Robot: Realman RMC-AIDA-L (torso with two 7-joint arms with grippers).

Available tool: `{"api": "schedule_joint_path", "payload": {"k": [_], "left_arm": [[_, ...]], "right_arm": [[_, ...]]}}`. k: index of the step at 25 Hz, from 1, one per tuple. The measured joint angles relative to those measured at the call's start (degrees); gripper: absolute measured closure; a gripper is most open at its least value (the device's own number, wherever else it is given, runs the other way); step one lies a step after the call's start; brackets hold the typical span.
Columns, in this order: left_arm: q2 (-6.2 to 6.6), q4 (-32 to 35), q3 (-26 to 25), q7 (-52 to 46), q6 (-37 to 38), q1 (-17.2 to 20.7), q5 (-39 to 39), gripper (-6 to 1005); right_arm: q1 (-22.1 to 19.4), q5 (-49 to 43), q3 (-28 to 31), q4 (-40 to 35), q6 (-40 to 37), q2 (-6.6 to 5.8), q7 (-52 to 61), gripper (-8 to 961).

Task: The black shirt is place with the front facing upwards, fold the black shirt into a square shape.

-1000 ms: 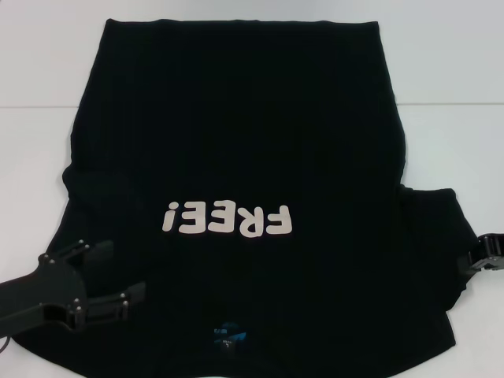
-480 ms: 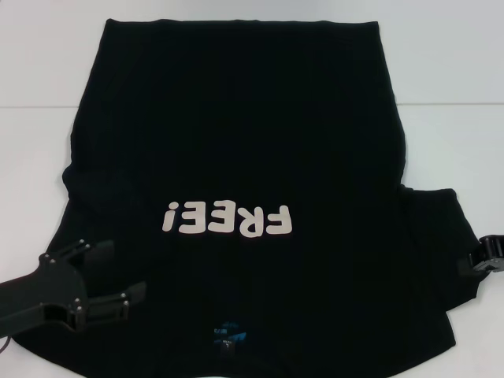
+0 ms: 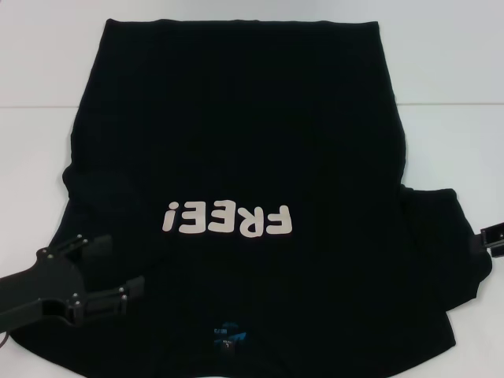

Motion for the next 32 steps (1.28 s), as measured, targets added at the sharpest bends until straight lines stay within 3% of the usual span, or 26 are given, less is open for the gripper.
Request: {"api": "schedule_joint_path", "payload": {"k": [9,17,32], "left_arm": [[-0.06,0.00,0.12,-0.01,0.00,-0.17,0.00,62],[-0.07,0.00,0.01,-0.08,0.00,-0.12,0.00,62],[-0.06,-0.62,0.00,0.08,-0.07,0.26,0.01,62]], "right_arm": [[-2.30,-0.52,1.78,-0.31,-0.89,-0.85,0.65,329],[-1.92,-0.72,1.38,0.65,0.28,-0.78,0.69,54],[-0.75,-0.86,0.03,5.60,3.81,-0.72,0.44,59]]}}
